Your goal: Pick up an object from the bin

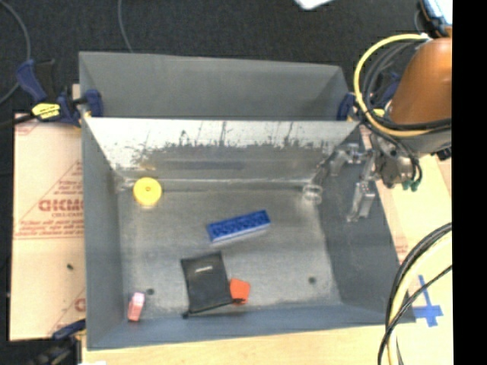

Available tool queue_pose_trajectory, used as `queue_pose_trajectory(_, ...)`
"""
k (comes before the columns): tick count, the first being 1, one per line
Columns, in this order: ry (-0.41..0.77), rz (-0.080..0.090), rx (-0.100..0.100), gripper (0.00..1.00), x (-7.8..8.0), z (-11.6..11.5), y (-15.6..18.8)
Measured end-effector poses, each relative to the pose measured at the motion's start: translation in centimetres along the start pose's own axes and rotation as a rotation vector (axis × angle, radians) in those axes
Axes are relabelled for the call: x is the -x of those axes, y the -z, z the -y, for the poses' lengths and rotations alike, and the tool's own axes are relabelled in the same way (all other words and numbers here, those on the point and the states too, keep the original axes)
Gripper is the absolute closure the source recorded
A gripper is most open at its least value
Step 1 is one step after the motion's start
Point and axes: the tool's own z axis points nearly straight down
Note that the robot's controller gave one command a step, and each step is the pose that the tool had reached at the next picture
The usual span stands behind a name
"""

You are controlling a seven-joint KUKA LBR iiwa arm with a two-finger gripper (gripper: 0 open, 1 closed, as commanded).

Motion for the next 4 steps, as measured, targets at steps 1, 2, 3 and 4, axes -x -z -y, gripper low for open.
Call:
queue_pose_trajectory(1, 0.005, 0.008, -0.002, 0.0, 0.2, -0.1, 0.5)
queue_pose_trajectory(2, 0.044, -0.002, 0.002, 0.0, 3.2, -10.7, -13.4)
queue_pose_trajectory(3, 0.098, 0.016, -0.004, 0.0, 4.1, -11.2, -3.8)
queue_pose_trajectory(4, 0.106, 0.002, 0.003, 0.0, 2.3, -17.9, -10.0)
